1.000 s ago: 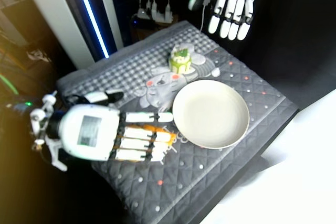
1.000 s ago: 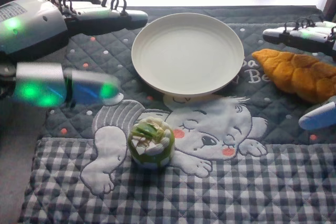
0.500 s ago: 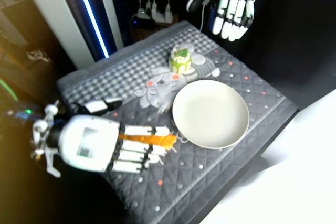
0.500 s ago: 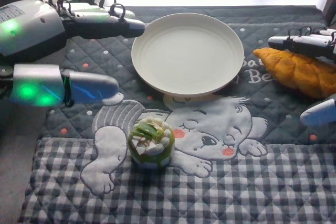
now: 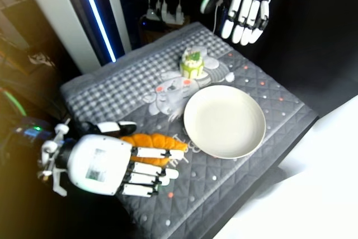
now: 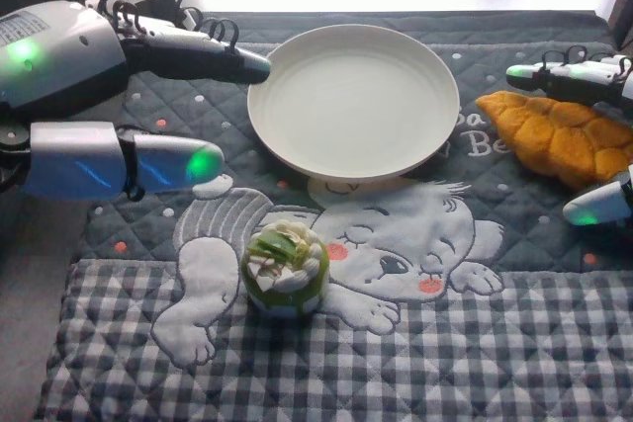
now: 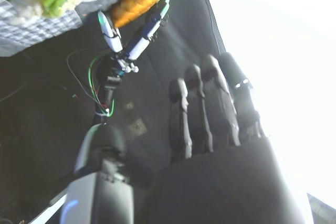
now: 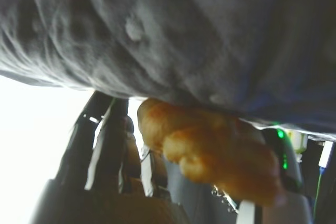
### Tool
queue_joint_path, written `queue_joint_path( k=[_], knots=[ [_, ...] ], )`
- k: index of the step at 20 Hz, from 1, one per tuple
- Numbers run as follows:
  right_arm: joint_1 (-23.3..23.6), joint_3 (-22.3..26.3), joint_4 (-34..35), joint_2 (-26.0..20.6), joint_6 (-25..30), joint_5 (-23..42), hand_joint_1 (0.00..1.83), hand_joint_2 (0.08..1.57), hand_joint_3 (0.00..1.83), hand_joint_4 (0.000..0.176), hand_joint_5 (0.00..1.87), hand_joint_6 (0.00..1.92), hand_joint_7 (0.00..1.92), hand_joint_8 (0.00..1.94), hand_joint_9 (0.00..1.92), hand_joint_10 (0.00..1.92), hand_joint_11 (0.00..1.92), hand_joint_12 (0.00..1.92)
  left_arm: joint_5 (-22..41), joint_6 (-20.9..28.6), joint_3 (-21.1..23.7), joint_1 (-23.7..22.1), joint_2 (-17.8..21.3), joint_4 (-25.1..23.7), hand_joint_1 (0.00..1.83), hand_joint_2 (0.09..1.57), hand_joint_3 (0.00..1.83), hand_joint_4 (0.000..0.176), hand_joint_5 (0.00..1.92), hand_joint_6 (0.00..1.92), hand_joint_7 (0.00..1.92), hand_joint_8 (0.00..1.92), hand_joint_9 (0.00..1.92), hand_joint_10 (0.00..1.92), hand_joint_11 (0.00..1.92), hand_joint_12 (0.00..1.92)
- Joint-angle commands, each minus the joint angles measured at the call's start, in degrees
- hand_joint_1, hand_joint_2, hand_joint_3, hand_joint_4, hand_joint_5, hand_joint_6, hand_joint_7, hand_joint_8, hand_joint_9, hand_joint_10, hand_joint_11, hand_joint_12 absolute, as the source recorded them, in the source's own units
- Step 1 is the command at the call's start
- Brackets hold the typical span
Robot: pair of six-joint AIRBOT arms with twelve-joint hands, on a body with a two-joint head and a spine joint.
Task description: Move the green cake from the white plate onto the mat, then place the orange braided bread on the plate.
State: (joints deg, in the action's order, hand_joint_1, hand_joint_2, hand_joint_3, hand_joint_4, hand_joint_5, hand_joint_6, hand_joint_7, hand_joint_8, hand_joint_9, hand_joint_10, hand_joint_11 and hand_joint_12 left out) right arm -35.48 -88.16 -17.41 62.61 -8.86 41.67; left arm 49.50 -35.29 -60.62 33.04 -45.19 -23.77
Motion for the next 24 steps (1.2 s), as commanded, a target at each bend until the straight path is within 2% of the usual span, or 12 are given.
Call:
queue_joint_path(
  k=[1, 6, 7, 8, 9, 10, 11, 12, 13, 20, 23, 24],
  knots=[
    [0.3, -0.1, 1.4, -0.5, 0.5, 3.1, 0.74, 0.83, 0.00, 0.176, 0.00, 0.00, 0.10, 0.01, 0.35, 0.02, 0.11, 1.11, 6.6, -0.3, 0.0, -0.7, 0.1, 2.4, 0.34, 1.18, 0.00, 0.030, 0.32, 0.02, 0.39, 0.00, 0.38, 0.00, 0.00, 1.07],
    [0.3, -0.4, 1.1, -0.2, 0.5, 2.6, 0.91, 0.80, 0.00, 0.143, 0.00, 0.00, 0.14, 0.00, 0.45, 0.02, 0.17, 1.06, 6.5, -0.3, 0.1, -0.7, 0.0, 2.5, 0.34, 1.16, 0.00, 0.000, 0.49, 0.05, 0.51, 0.01, 0.48, 0.02, 0.01, 1.07],
    [0.3, -0.4, 0.8, -0.2, 0.5, 2.6, 1.17, 0.83, 0.00, 0.112, 0.04, 0.00, 0.51, 0.02, 0.80, 0.06, 0.66, 0.84, 6.5, -0.3, 0.1, -0.7, 0.0, 2.5, 0.50, 1.07, 0.00, 0.000, 0.52, 0.03, 0.40, 0.00, 0.37, 0.00, 0.00, 0.93],
    [0.3, -0.4, 0.8, -0.2, 0.5, 2.6, 1.17, 0.83, 0.00, 0.112, 0.04, 0.00, 0.51, 0.02, 0.80, 0.06, 0.66, 0.84, 6.6, -0.3, 0.1, -0.7, 0.0, 2.5, 0.50, 1.07, 0.00, 0.000, 0.52, 0.03, 0.40, 0.00, 0.37, 0.00, 0.00, 0.93],
    [0.3, -0.4, 0.7, -0.2, 0.5, 2.7, 1.26, 0.86, 0.00, 0.071, 0.15, 0.00, 0.65, 0.02, 0.91, 0.05, 0.70, 0.78, 6.6, -0.3, 0.1, -0.7, 0.0, 2.5, 0.43, 1.09, 0.00, 0.000, 0.52, 0.02, 0.43, 0.00, 0.39, 0.00, 0.04, 0.87],
    [0.3, -0.5, 0.7, -0.2, 0.5, 2.7, 1.56, 0.91, 0.01, 0.000, 0.73, 0.01, 0.96, 0.01, 1.22, 0.47, 0.70, 0.84, 6.6, -0.3, 0.1, -0.7, 0.0, 2.5, 0.37, 1.18, 0.01, 0.000, 0.43, 0.00, 0.41, 0.00, 0.37, 0.00, 0.01, 0.81],
    [0.3, -0.5, 0.8, -0.3, 0.5, 2.7, 1.44, 1.00, 0.01, 0.000, 1.05, 0.29, 1.21, 0.37, 1.19, 0.88, 0.80, 0.92, 6.5, -0.3, 0.1, -0.7, 0.0, 2.5, 0.30, 1.18, 0.00, 0.000, 0.47, 0.01, 0.44, 0.00, 0.39, 0.00, 0.04, 0.73],
    [0.3, -0.5, 0.9, -0.3, 0.5, 2.7, 1.32, 1.01, 0.00, 0.000, 1.14, 0.51, 1.32, 0.43, 1.22, 0.53, 0.91, 0.97, 6.4, -0.3, 0.1, -0.7, 0.0, 2.5, 0.47, 1.07, 0.00, 0.000, 0.52, 0.01, 0.44, 0.00, 0.38, 0.00, 0.05, 0.64],
    [0.3, -0.5, 1.2, -0.3, 0.5, 3.0, 1.39, 1.01, 0.00, 0.000, 1.10, 0.61, 1.36, 0.25, 1.20, 0.81, 0.94, 0.81, 6.3, -0.3, 0.1, -0.7, 0.0, 2.5, 0.43, 1.09, 0.01, 0.000, 0.52, 0.00, 0.45, 0.00, 0.38, 0.00, 0.05, 0.61],
    [0.3, -0.1, 3.6, -0.9, 0.5, 9.1, 1.40, 1.02, 0.00, 0.000, 1.06, 0.78, 1.40, 0.02, 1.20, 0.88, 1.06, 0.76, 5.9, -0.4, -0.1, -0.7, -0.5, 2.3, 0.19, 1.14, 0.00, 0.010, 0.48, 0.00, 0.45, 0.00, 0.44, 0.00, 0.05, 0.79],
    [0.3, 1.5, 5.6, -3.0, 0.5, 14.8, 1.28, 1.01, 0.00, 0.000, 1.13, 0.76, 1.47, 0.03, 1.20, 1.33, 1.14, 1.60, 6.0, -0.4, -0.5, -0.7, -1.0, 2.2, 0.41, 1.16, 0.00, 0.000, 0.60, 0.02, 0.46, 0.00, 0.40, 0.00, 0.01, 0.74],
    [0.4, 1.8, 6.0, -3.4, 0.5, 16.2, 1.28, 1.01, 0.00, 0.000, 1.15, 0.72, 1.47, 0.05, 1.19, 1.31, 1.14, 1.59, 6.0, -0.4, -0.5, -0.7, -1.1, 2.2, 0.43, 1.13, 0.00, 0.021, 0.53, 0.00, 0.41, 0.00, 0.37, 0.00, 0.00, 0.68]
  ],
)
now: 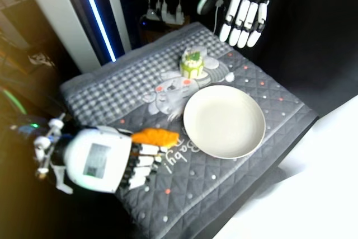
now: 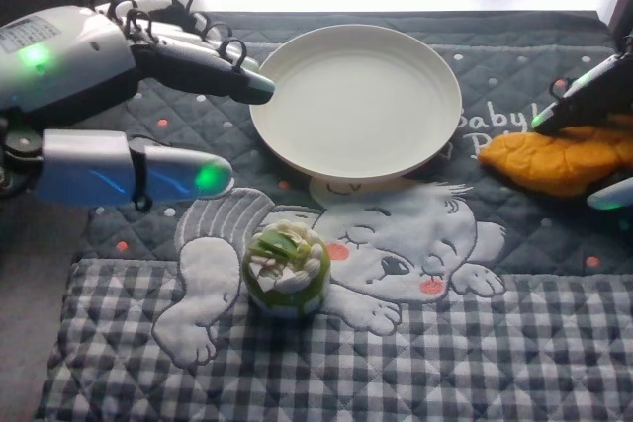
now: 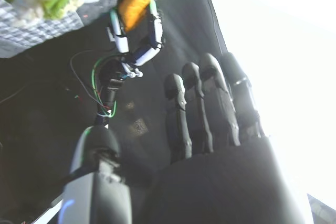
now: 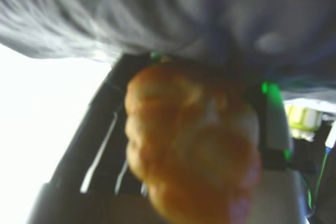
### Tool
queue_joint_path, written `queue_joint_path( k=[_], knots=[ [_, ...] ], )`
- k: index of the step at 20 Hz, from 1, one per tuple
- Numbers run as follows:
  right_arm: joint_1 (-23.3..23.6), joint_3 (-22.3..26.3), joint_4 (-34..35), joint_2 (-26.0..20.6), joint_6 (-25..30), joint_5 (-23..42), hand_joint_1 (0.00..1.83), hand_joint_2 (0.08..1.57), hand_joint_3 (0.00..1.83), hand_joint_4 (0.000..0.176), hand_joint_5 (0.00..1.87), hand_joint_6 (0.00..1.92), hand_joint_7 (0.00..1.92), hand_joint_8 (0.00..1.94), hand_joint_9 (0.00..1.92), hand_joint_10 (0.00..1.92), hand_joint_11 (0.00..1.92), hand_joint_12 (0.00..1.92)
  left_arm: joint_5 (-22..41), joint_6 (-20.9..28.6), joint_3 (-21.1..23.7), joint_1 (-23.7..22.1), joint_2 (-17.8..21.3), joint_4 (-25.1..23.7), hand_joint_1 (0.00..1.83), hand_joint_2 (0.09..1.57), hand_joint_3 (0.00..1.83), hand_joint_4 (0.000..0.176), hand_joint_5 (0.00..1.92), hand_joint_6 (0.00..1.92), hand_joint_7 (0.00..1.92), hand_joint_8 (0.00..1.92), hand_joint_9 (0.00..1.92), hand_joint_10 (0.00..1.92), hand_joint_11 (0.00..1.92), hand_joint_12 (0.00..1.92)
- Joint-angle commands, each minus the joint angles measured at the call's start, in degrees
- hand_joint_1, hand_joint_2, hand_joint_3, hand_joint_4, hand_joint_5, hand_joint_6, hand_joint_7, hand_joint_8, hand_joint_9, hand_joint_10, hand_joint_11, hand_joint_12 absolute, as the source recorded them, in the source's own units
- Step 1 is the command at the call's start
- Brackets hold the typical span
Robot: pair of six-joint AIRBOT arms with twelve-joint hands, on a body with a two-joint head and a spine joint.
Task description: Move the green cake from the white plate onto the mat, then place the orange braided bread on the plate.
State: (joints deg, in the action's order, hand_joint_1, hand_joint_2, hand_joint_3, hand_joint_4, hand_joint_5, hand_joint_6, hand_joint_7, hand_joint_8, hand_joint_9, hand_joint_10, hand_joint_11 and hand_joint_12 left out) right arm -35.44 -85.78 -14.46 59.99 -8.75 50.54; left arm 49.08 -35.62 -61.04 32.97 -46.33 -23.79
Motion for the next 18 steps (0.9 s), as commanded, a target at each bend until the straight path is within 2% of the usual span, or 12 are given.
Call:
queue_joint_path(
  k=[1, 3, 5, 7, 8, 9, 11, 13, 14, 16, 17, 18],
  knots=[
    [0.3, 0.0, 3.8, -1.3, 0.4, 9.5, 1.28, 1.01, 0.00, 0.000, 1.15, 0.71, 1.47, 0.06, 1.19, 1.21, 1.12, 1.54, 6.5, -0.1, -0.2, -0.7, -0.1, 2.3, 0.31, 1.19, 0.01, 0.000, 0.54, 0.01, 0.45, 0.01, 0.39, 0.01, 0.02, 0.68],
    [0.3, 0.7, 4.3, -1.8, 0.3, 12.0, 1.28, 1.00, 0.00, 0.003, 1.19, 0.63, 1.47, 0.08, 1.23, 1.13, 1.12, 1.54, 6.4, -0.1, -0.2, -0.7, -0.1, 2.2, 0.57, 1.08, 0.00, 0.013, 0.41, 0.00, 0.36, 0.00, 0.32, 0.00, 0.01, 0.68],
    [0.3, 0.9, 4.5, -2.0, 0.3, 13.7, 1.37, 1.02, 0.00, 0.000, 1.10, 0.72, 1.43, 0.03, 1.14, 1.07, 0.96, 1.43, 6.2, -0.1, -0.6, -0.6, -0.8, 2.0, 0.54, 1.07, 0.00, 0.000, 0.36, 0.01, 0.36, 0.01, 0.29, 0.01, 0.00, 0.60],
    [0.3, 1.0, 4.6, -2.1, 0.3, 15.3, 1.39, 1.03, 0.00, 0.000, 1.06, 0.78, 1.41, 0.01, 1.12, 1.09, 0.94, 1.42, 6.0, -0.1, -1.1, -0.6, -1.6, 1.8, 0.59, 1.02, 0.00, 0.012, 0.36, 0.01, 0.34, 0.00, 0.27, 0.00, 0.00, 0.59],
    [0.4, 1.3, 4.6, -2.3, 0.3, 16.2, 1.39, 1.03, 0.00, 0.000, 1.05, 0.80, 1.41, 0.01, 1.13, 1.06, 0.96, 1.36, 5.7, -0.1, -1.3, -0.6, -2.0, 1.6, 0.58, 0.99, 0.00, 0.000, 0.42, 0.02, 0.43, 0.01, 0.36, 0.02, 0.00, 0.78],
    [0.4, 1.5, 4.5, -2.4, 0.3, 16.9, 1.39, 0.99, 0.00, 0.000, 1.11, 0.83, 1.48, 0.02, 1.22, 0.68, 1.12, 1.29, 5.5, -0.1, -1.5, -0.6, -2.4, 1.5, 0.46, 1.01, 0.00, 0.000, 0.47, 0.02, 0.55, 0.01, 0.53, 0.04, 0.01, 1.06],
    [1.1, 1.4, 4.5, -2.4, 0.3, 17.6, 1.41, 1.01, 0.00, 0.000, 1.06, 0.72, 1.42, 0.01, 1.21, 0.89, 1.09, 1.09, 5.2, -0.1, -2.2, -0.7, -3.6, 1.3, 0.64, 1.03, 0.00, 0.000, 0.64, 0.03, 0.65, 0.01, 0.57, 0.02, 0.00, 0.82],
    [6.8, 1.7, 0.3, -2.2, 0.3, 15.5, 1.41, 1.01, 0.00, 0.000, 1.07, 0.68, 1.42, 0.02, 1.24, 0.82, 1.11, 1.00, 5.2, 0.0, -2.2, -1.0, -3.8, 1.0, 0.50, 1.06, 0.00, 0.000, 0.74, 0.04, 0.78, 0.02, 0.69, 0.21, 0.00, 1.22],
    [10.3, 2.0, -2.6, -1.8, 0.2, 13.7, 1.41, 1.00, 0.00, 0.000, 1.14, 0.52, 1.42, 0.02, 1.22, 0.88, 1.13, 1.07, 5.6, 0.3, -2.1, -0.9, -3.6, 1.0, 0.40, 1.17, 0.00, 0.000, 0.70, 0.02, 0.77, 0.02, 0.54, 0.58, 0.00, 1.30],
    [15.8, 2.3, -7.6, -0.7, -0.9, 9.7, 1.41, 1.00, 0.00, 0.000, 1.09, 0.64, 1.44, 0.01, 1.22, 0.93, 1.10, 1.11, 6.0, 1.1, -2.1, -0.6, -3.6, 0.9, 0.67, 0.98, 0.00, 0.000, 0.72, 0.02, 0.76, 0.02, 0.49, 0.64, 0.00, 1.20],
    [17.1, 2.2, -8.6, -0.1, -1.7, 8.5, 1.34, 0.99, 0.00, 0.000, 1.16, 0.53, 1.53, 0.05, 1.33, 0.62, 1.16, 1.13, 6.0, 1.1, -2.2, -0.6, -3.8, 0.8, 0.68, 0.95, 0.00, 0.000, 0.77, 0.03, 0.82, 0.01, 0.54, 0.55, 0.00, 1.19],
    [17.7, 2.2, -8.9, 0.5, -2.7, 7.9, 1.32, 0.99, 0.01, 0.000, 1.20, 0.38, 1.43, 0.35, 1.46, 0.45, 1.20, 1.19, 6.0, 1.1, -2.2, -0.6, -4.1, 0.6, 0.68, 1.02, 0.01, 0.000, 0.73, 0.01, 0.74, 0.00, 0.44, 0.53, 0.00, 0.88]
  ],
)
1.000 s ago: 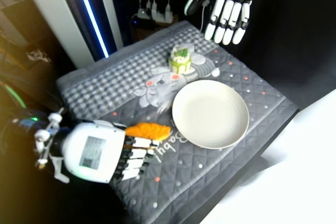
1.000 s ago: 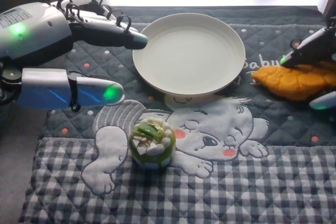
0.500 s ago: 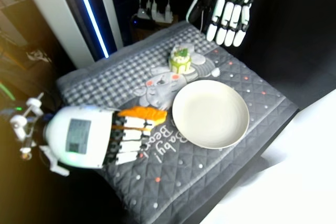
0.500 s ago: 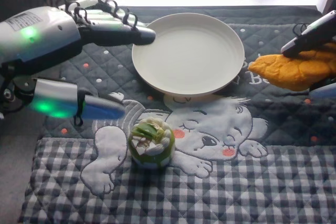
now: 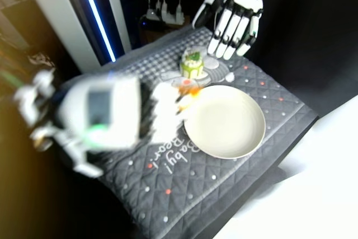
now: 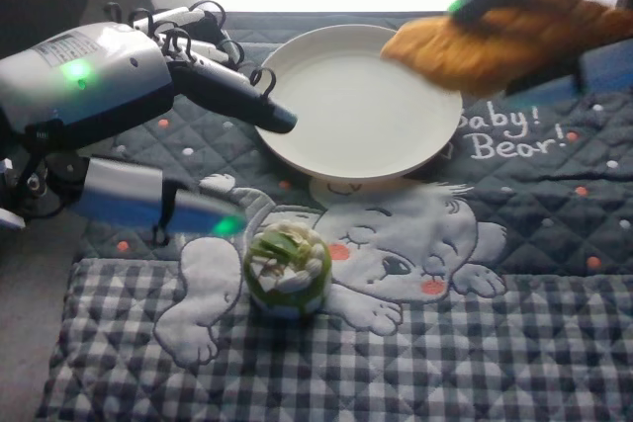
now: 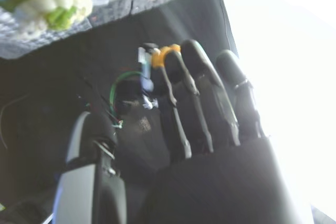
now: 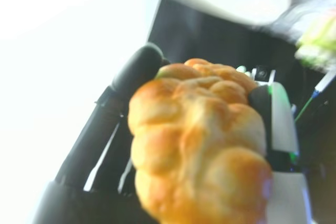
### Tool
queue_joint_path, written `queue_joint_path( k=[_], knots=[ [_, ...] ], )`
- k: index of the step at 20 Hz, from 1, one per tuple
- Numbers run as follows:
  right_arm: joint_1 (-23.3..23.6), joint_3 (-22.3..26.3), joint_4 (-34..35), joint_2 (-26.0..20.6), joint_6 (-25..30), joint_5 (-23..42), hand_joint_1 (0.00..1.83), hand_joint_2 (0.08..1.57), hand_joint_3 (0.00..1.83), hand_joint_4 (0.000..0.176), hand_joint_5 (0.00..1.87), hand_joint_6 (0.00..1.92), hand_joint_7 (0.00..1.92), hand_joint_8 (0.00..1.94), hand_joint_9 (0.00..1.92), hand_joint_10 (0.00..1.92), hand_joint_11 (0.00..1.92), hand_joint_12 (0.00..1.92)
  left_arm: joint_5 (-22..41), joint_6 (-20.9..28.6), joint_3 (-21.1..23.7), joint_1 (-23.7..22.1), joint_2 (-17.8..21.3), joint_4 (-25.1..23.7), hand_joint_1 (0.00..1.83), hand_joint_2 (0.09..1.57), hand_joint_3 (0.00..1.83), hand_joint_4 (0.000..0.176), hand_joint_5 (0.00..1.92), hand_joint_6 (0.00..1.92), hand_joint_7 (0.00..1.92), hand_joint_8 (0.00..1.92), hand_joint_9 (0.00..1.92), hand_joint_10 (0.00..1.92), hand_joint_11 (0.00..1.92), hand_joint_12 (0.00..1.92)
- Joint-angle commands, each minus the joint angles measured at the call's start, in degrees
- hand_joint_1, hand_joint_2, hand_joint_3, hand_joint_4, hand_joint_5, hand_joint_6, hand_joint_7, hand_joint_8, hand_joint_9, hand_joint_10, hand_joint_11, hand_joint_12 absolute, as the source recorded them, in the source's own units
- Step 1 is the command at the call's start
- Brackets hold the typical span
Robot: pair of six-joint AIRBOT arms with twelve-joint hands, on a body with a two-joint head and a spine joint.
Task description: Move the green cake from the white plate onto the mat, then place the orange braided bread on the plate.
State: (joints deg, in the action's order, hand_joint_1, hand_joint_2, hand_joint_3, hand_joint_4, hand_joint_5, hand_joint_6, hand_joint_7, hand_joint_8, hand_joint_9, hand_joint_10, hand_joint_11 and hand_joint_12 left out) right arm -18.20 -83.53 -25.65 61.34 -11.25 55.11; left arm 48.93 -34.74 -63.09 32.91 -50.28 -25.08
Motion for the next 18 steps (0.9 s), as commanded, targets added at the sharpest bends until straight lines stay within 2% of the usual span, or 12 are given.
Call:
queue_joint_path(
  k=[1, 2, 3, 5, 7, 9, 11, 13, 14, 15, 17, 18],
  knots=[
    [0.9, -0.1, 2.1, -0.3, -1.0, 2.8, 1.32, 0.99, 0.01, 0.000, 1.20, 0.38, 1.43, 0.35, 1.46, 0.45, 1.20, 1.19, 6.1, 0.2, -0.2, -0.6, -0.3, 1.6, 0.68, 1.02, 0.01, 0.000, 0.73, 0.01, 0.74, 0.00, 0.44, 0.53, 0.00, 0.88],
    [1.9, -0.2, 1.7, 0.3, -1.8, 2.3, 1.30, 1.03, 0.00, 0.000, 1.24, 0.22, 1.23, 0.81, 1.45, 0.64, 1.19, 1.28, 5.9, 0.2, -0.3, -0.6, -0.6, 1.3, 0.57, 1.09, 0.00, 0.000, 0.68, 0.00, 0.67, 0.00, 0.43, 0.24, 0.00, 0.59],
    [3.1, -0.3, 1.0, 1.1, -2.5, 1.4, 1.31, 1.03, 0.00, 0.000, 1.27, 0.16, 1.21, 0.85, 1.38, 0.66, 1.13, 1.28, 5.8, 0.2, -0.3, -0.7, -0.8, 1.1, 0.68, 1.04, 0.00, 0.000, 0.66, 0.00, 0.62, 0.00, 0.40, 0.12, 0.00, 0.45],
    [4.5, -0.4, 1.0, 3.2, -4.6, 1.1, 1.22, 1.01, 0.00, 0.000, 1.25, 0.49, 1.16, 1.46, 1.31, 1.70, 1.31, 1.84, 5.8, 0.2, -0.5, -0.7, -1.5, 0.3, 0.53, 1.15, 0.02, 0.000, 0.57, 0.01, 0.49, 0.01, 0.31, 0.03, 0.00, 0.02],
    [5.8, -1.6, 1.0, 5.7, -5.1, 0.9, 1.29, 1.05, 0.00, 0.000, 1.13, 0.49, 1.17, 0.93, 1.22, 0.91, 1.10, 1.32, 5.6, 1.5, -1.3, -1.6, -2.7, -1.5, 0.37, 1.22, 0.01, 0.000, 0.62, 0.00, 0.67, 0.01, 0.50, 0.03, 0.01, 0.32],
    [6.5, -3.2, 2.0, 7.8, -5.1, 0.9, 1.28, 1.10, 0.00, 0.000, 1.09, 0.47, 1.01, 1.22, 1.11, 1.26, 1.04, 1.57, 5.5, 4.1, -2.6, -2.8, -4.3, -3.8, 0.34, 1.20, 0.00, 0.000, 0.54, 0.00, 0.63, 0.00, 0.54, 0.02, 0.00, 0.74],
    [6.9, -4.5, 2.9, 9.4, -5.1, 0.8, 1.28, 1.09, 0.00, 0.000, 1.05, 0.62, 1.08, 1.07, 1.12, 1.09, 1.01, 1.47, 5.5, 4.6, -3.0, -3.6, -5.8, -5.0, 0.47, 1.13, 0.00, 0.000, 0.49, 0.00, 0.45, 0.00, 0.35, 0.00, 0.00, 0.42],
    [7.0, -5.5, 2.9, 10.3, -5.1, 0.8, 1.20, 1.05, 0.00, 0.000, 1.13, 0.70, 1.17, 0.94, 1.16, 1.41, 1.11, 1.68, 6.0, 6.4, -3.5, -4.2, -7.1, -6.7, 0.53, 1.08, 0.00, 0.000, 0.45, 0.00, 0.34, 0.00, 0.24, 0.00, 0.00, 0.45],
    [7.0, -5.9, 2.9, 10.8, -5.1, 0.8, 1.27, 1.04, 0.00, 0.000, 1.12, 0.71, 1.15, 0.82, 1.20, 1.32, 1.12, 1.60, 6.2, 7.2, -3.8, -4.6, -7.7, -7.3, 0.41, 1.00, 0.00, 0.049, 0.42, 0.00, 0.34, 0.00, 0.27, 0.00, 0.00, 0.50],
    [7.1, -6.3, 2.9, 11.4, -5.1, 0.7, 1.21, 1.04, 0.00, 0.000, 1.14, 0.69, 1.25, 0.83, 1.25, 1.34, 1.17, 1.61, 6.3, 7.6, -4.1, -4.7, -8.1, -7.7, 0.28, 1.09, 0.01, 0.000, 0.37, 0.00, 0.36, 0.00, 0.28, 0.00, 0.00, 0.52],
    [7.2, -7.5, 3.2, 13.2, -5.1, 0.7, 1.19, 1.06, 0.00, 0.000, 1.10, 0.76, 1.21, 1.48, 1.31, 1.73, 1.29, 1.86, 6.8, 7.6, -4.2, -4.7, -8.5, -8.0, 0.21, 1.09, 0.00, 0.022, 0.30, 0.00, 0.30, 0.00, 0.26, 0.00, 0.00, 0.50],
    [7.2, -8.1, 3.2, 14.0, -5.1, 0.7, 1.20, 1.05, 0.00, 0.000, 1.12, 0.73, 1.22, 1.80, 1.40, 1.88, 1.44, 1.91, 7.1, 7.8, -4.2, -4.7, -8.7, -8.2, 0.24, 1.13, 0.01, 0.000, 0.35, 0.01, 0.36, 0.01, 0.29, 0.01, 0.00, 0.30]
  ],
)
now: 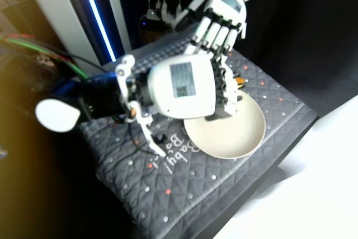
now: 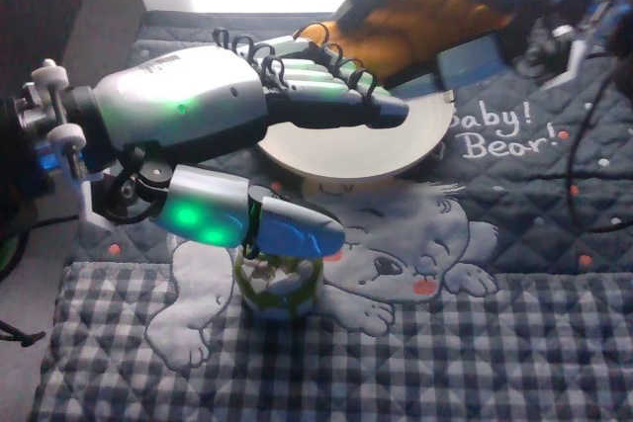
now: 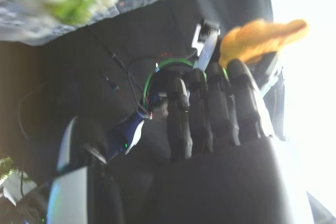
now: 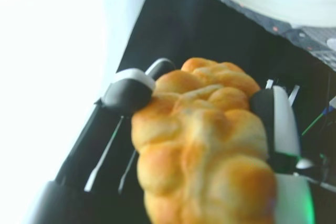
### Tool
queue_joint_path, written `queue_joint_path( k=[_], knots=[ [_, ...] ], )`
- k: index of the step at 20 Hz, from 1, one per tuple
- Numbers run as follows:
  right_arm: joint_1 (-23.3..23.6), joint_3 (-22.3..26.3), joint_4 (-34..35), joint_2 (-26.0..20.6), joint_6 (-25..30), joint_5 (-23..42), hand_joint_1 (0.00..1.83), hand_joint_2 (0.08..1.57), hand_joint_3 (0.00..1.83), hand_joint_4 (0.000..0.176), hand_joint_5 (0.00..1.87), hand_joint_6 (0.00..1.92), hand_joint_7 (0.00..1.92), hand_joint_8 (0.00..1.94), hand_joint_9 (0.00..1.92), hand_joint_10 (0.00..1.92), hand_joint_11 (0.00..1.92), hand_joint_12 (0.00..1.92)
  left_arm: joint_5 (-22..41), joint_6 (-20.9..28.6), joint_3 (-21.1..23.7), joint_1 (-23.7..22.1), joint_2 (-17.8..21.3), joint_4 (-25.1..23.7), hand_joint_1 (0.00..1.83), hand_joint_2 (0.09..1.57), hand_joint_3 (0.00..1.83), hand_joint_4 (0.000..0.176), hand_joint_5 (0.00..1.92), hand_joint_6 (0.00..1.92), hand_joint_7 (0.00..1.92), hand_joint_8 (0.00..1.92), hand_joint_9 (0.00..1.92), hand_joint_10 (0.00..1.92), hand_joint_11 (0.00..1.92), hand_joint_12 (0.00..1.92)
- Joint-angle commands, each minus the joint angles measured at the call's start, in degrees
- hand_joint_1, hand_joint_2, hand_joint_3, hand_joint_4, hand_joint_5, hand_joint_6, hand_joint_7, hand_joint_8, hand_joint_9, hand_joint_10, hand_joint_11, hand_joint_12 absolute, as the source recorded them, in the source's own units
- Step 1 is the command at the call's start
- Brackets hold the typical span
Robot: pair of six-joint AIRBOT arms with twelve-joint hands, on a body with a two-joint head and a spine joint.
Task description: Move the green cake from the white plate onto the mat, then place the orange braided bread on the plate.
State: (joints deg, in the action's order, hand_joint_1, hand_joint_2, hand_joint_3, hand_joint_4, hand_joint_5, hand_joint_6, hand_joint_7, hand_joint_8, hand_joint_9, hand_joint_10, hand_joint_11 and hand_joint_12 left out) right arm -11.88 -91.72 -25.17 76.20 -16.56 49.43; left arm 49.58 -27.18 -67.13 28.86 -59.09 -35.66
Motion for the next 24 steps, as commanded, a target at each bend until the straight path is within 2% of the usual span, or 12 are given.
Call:
queue_joint_path(
  k=[1, 2, 7, 8, 10, 11, 13, 17, 18, 19, 23, 24],
  knots=[
    [0.8, -0.6, 2.9, -0.1, 0.3, 6.2, 1.19, 1.06, 0.00, 0.000, 1.10, 0.76, 1.22, 1.91, 1.44, 1.91, 1.50, 1.92, 6.7, 0.5, -0.1, -0.7, -0.1, 2.2, 0.41, 1.12, 0.00, 0.000, 0.45, 0.02, 0.44, 0.02, 0.33, 0.01, 0.00, 0.15],
    [0.8, -1.0, 3.0, 0.3, 0.3, 5.9, 1.19, 1.07, 0.00, 0.000, 1.07, 0.82, 1.16, 1.81, 1.36, 1.92, 1.44, 1.92, 6.8, 0.6, -0.1, -0.9, -0.3, 1.8, 0.31, 1.16, 0.00, 0.000, 0.50, 0.00, 0.51, 0.00, 0.44, 0.00, 0.00, 0.49],
    [0.8, -1.3, 4.2, 0.5, 0.3, 5.8, 1.18, 1.07, 0.00, 0.000, 1.07, 0.81, 0.98, 1.78, 1.16, 1.92, 1.27, 1.92, 8.2, 3.4, -0.1, -1.3, -0.9, -0.1, 0.50, 1.12, 0.00, 0.000, 0.50, 0.00, 0.42, 0.00, 0.31, 0.01, 0.00, 0.22],
    [0.8, -1.3, 4.2, 0.5, 0.3, 5.8, 1.25, 1.11, 0.00, 0.000, 1.07, 0.62, 0.97, 1.37, 1.00, 1.46, 0.97, 1.73, 8.6, 3.8, -0.1, -1.3, -0.9, -0.4, 0.46, 1.26, 0.00, 0.000, 0.65, 0.01, 0.58, 0.00, 0.42, 0.02, 0.00, 0.52],
    [0.8, -1.3, 4.1, 0.5, 0.3, 5.8, 1.23, 1.12, 0.01, 0.000, 0.88, 1.05, 1.06, 0.95, 1.06, 0.70, 0.90, 1.25, 8.7, 4.2, -0.1, -1.5, -0.9, -0.7, 0.41, 1.30, 0.00, 0.000, 0.57, 0.02, 0.53, 0.00, 0.38, 0.00, 0.00, 0.41],
    [0.8, -1.3, 4.0, 0.5, 0.3, 5.8, 1.09, 1.03, 0.00, 0.000, 0.71, 0.41, 0.82, 0.38, 1.00, 0.40, 0.82, 1.07, 8.7, 4.3, -0.1, -1.5, -0.9, -0.7, 0.61, 1.21, 0.00, 0.000, 0.74, 0.04, 0.64, 0.02, 0.46, 0.02, 0.00, 0.54],
    [0.8, -1.1, 3.6, 0.4, 0.3, 5.8, 1.00, 0.94, 0.00, 0.000, 0.68, 0.04, 0.75, 0.03, 0.83, 0.07, 0.55, 0.88, 8.7, 4.6, -0.1, -1.4, -0.9, -0.7, 0.68, 1.16, 0.00, 0.000, 0.78, 0.02, 0.67, 0.01, 0.45, 0.00, 0.00, 0.58],
    [0.8, -0.6, 2.9, 0.4, 0.5, 5.8, 0.83, 0.94, 0.00, 0.022, 0.52, 0.00, 0.52, 0.00, 0.50, 0.00, 0.24, 0.59, 8.6, 4.9, -0.1, -1.2, -0.9, -0.7, 0.49, 1.17, 0.01, 0.000, 0.83, 0.01, 0.85, 0.03, 0.53, 0.02, 0.00, 0.88],
    [0.8, -0.5, 2.7, 0.4, 0.7, 5.8, 0.81, 0.92, 0.00, 0.052, 0.48, 0.00, 0.49, 0.00, 0.48, 0.00, 0.23, 0.62, 8.6, 4.9, -0.1, -1.2, -0.9, -0.7, 0.58, 1.14, 0.00, 0.000, 0.65, 0.00, 0.68, 0.00, 0.50, 0.01, 0.00, 0.60],
    [0.8, -0.4, 2.3, 0.4, 0.9, 5.8, 0.82, 0.90, 0.00, 0.037, 0.46, 0.00, 0.49, 0.00, 0.49, 0.00, 0.24, 0.63, 8.6, 4.9, -0.2, -1.2, -0.9, -0.7, 0.50, 1.17, 0.01, 0.000, 0.43, 0.00, 0.51, 0.00, 0.43, 0.01, 0.00, 0.26],
    [0.8, 1.1, 0.7, -0.3, 1.1, 5.9, 0.81, 0.89, 0.00, 0.042, 0.42, 0.00, 0.46, 0.00, 0.47, 0.00, 0.15, 0.78, 8.6, 5.2, -0.2, -0.8, -0.8, -0.2, 0.34, 1.30, 0.00, 0.000, 0.53, 0.02, 0.44, 0.00, 0.36, 0.00, 0.00, 0.29],
    [0.8, 1.8, 0.2, -0.9, 1.1, 5.9, 0.82, 0.90, 0.01, 0.013, 0.42, 0.00, 0.47, 0.00, 0.48, 0.01, 0.17, 0.80, 8.6, 5.2, -0.2, -0.8, -0.8, -0.1, 0.53, 1.28, 0.00, 0.003, 0.60, 0.02, 0.49, 0.01, 0.35, 0.00, 0.00, 0.30]
  ],
)
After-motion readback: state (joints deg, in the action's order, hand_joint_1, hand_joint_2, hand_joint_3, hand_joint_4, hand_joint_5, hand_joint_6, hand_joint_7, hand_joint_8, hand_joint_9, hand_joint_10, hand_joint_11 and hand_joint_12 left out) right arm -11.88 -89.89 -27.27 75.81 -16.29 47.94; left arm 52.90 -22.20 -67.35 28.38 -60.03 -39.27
